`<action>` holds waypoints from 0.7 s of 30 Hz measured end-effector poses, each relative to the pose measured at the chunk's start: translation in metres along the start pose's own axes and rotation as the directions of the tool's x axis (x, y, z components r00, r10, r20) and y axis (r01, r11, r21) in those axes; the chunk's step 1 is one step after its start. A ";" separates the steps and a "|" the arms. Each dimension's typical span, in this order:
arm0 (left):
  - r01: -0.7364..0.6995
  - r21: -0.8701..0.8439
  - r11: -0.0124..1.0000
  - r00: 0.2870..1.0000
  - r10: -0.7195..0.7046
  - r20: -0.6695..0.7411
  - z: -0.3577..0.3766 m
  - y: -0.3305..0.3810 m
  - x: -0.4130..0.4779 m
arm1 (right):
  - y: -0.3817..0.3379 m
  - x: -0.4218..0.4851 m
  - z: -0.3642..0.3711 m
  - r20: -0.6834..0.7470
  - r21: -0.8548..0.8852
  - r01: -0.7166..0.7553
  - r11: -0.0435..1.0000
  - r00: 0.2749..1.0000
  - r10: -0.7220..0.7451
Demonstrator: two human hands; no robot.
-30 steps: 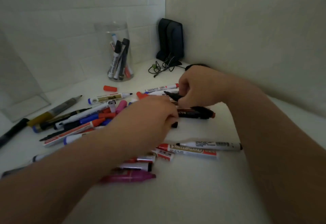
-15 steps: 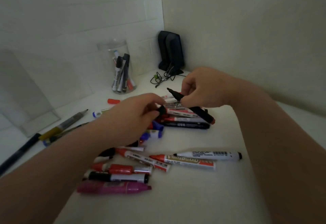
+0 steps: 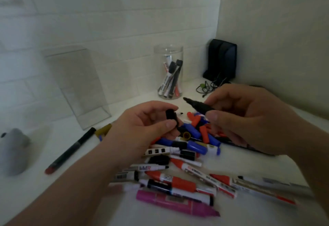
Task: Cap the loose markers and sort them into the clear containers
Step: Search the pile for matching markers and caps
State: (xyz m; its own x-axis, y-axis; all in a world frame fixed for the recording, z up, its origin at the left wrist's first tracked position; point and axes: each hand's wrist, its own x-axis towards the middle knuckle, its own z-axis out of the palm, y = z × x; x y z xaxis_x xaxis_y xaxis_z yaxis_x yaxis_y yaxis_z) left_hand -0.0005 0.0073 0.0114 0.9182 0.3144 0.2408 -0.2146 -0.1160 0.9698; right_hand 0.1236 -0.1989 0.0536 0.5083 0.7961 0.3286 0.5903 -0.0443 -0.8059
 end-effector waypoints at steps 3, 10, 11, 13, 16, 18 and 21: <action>0.019 0.078 0.997 1.000 -0.018 -0.020 -0.004 0.001 0.000 | 0.004 0.002 0.006 0.015 0.004 -0.011 1.000 1.000 0.011; 0.003 0.201 0.980 1.000 -0.001 -0.010 -0.007 0.003 0.002 | 0.013 0.002 0.006 0.078 -0.104 0.000 0.995 0.997 0.008; -0.006 0.205 0.979 1.000 0.007 -0.004 -0.007 0.004 0.001 | 0.012 0.002 0.006 0.075 -0.112 0.003 0.994 0.997 0.006; -0.019 0.213 0.977 1.000 0.018 0.008 -0.006 0.006 0.000 | 0.012 0.002 0.006 0.075 -0.107 0.009 0.994 0.997 0.000; -0.038 0.252 0.967 0.999 0.033 0.025 -0.007 0.006 -0.001 | 0.013 0.002 0.006 0.079 -0.104 0.023 0.994 0.997 -0.015; -0.045 0.271 0.962 0.998 0.034 0.048 -0.006 0.005 -0.001 | 0.013 0.002 0.005 0.098 -0.113 0.034 0.993 0.995 -0.023; -0.055 0.312 0.948 0.996 0.029 0.090 -0.005 0.004 -0.002 | 0.011 0.000 0.004 0.150 -0.156 0.056 0.986 0.988 -0.032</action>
State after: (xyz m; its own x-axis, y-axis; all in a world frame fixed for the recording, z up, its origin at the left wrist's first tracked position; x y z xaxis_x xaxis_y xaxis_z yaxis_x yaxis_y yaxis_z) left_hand -0.0044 0.0108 0.0149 0.9379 0.2250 0.2640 -0.1506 -0.4216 0.8942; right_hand 0.1275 -0.1966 0.0424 0.3890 0.8788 0.2763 0.7085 -0.0937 -0.6995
